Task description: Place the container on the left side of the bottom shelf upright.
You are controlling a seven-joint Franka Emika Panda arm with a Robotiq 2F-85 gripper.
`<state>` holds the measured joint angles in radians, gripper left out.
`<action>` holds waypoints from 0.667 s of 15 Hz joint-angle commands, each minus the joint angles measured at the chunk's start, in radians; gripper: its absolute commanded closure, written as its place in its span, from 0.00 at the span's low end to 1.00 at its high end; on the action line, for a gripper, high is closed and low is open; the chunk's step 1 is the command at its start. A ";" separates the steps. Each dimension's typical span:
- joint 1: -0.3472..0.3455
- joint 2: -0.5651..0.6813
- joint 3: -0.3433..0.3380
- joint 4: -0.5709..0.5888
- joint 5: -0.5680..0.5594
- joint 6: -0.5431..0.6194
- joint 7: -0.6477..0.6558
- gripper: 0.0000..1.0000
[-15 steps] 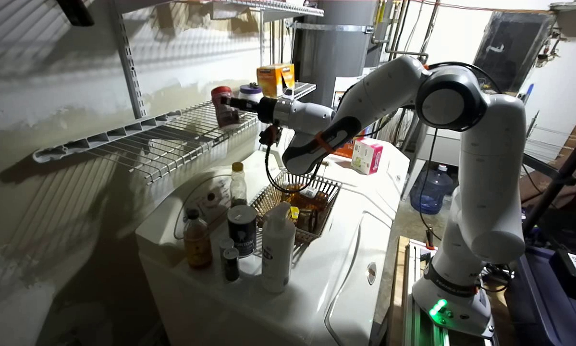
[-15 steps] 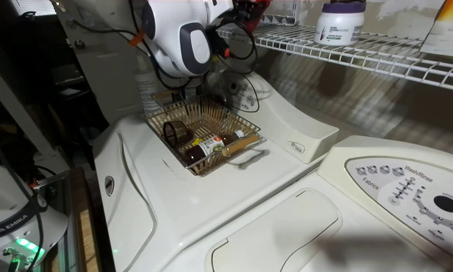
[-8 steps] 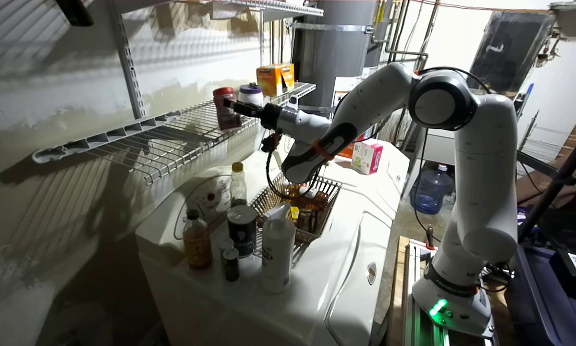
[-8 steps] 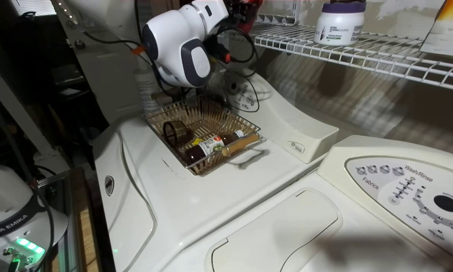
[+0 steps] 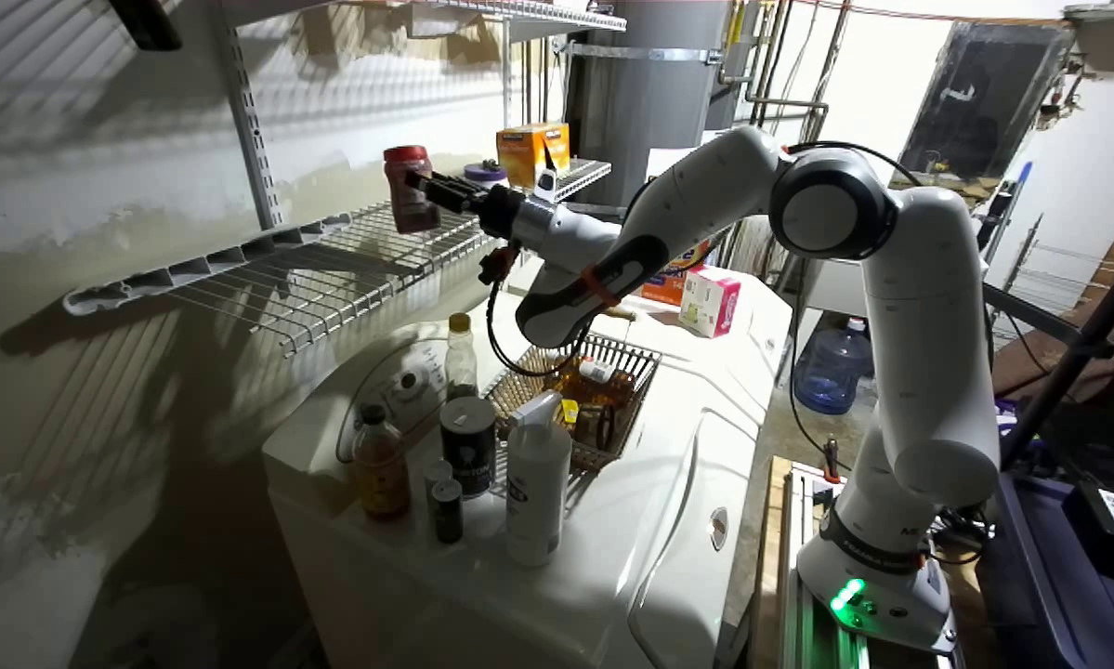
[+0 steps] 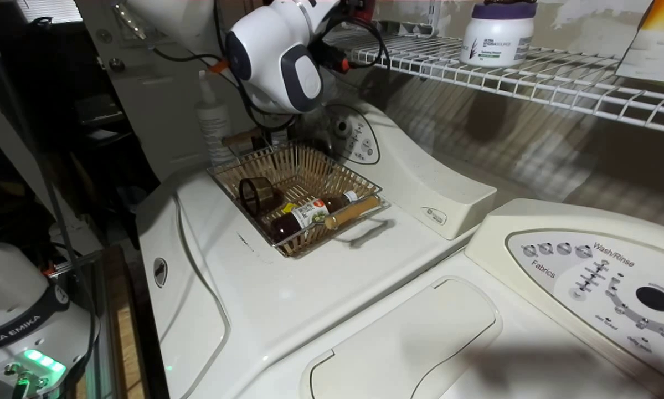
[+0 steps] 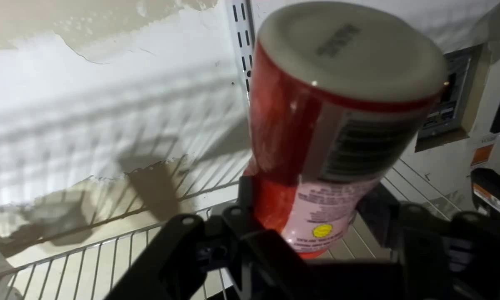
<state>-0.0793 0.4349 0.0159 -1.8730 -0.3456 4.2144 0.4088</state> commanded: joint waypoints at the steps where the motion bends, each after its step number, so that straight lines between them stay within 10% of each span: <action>1: -0.016 0.085 0.016 0.113 -0.005 0.035 -0.046 0.61; 10: -0.079 0.186 0.045 0.222 -0.019 0.032 -0.132 0.61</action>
<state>-0.1156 0.5718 0.0214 -1.7238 -0.3484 4.2147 0.3156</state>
